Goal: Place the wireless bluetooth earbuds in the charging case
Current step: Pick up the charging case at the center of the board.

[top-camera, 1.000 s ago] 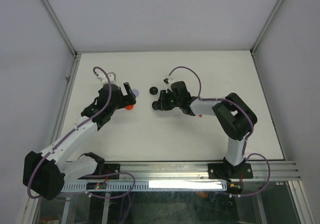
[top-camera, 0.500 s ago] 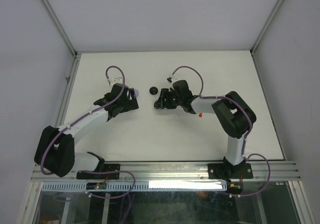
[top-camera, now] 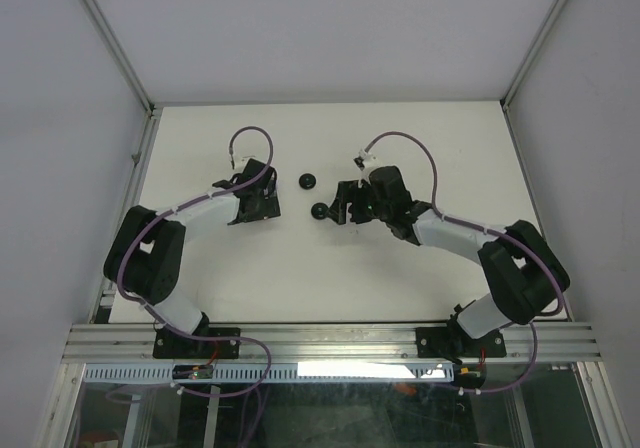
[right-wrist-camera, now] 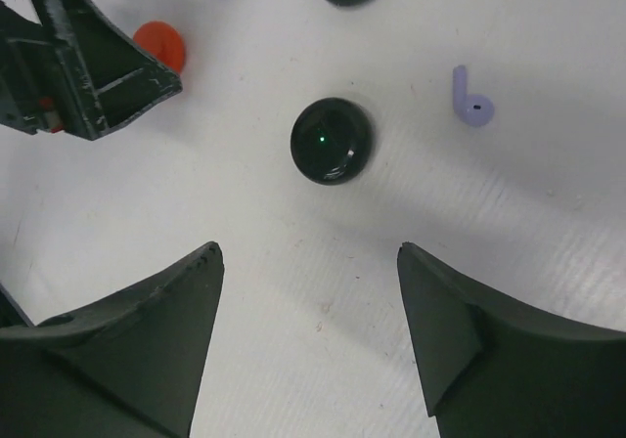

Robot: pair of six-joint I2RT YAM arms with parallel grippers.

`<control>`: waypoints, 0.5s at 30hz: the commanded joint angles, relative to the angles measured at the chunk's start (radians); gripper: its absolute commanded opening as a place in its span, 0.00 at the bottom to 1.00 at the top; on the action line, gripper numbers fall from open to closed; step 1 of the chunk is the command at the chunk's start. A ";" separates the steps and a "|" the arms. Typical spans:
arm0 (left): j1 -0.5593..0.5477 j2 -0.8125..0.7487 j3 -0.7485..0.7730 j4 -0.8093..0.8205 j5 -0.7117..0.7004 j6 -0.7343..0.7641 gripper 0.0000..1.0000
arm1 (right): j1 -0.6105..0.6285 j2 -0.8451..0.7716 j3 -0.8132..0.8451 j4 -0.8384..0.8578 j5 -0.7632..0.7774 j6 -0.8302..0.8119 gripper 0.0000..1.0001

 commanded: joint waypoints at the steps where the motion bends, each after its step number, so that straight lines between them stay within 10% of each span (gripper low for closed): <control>1: 0.003 0.046 0.079 0.006 -0.049 0.006 0.84 | -0.003 -0.091 -0.019 -0.001 0.075 -0.081 0.75; 15: 0.002 0.130 0.115 0.008 -0.003 0.033 0.61 | -0.005 -0.164 -0.026 -0.035 0.078 -0.117 0.75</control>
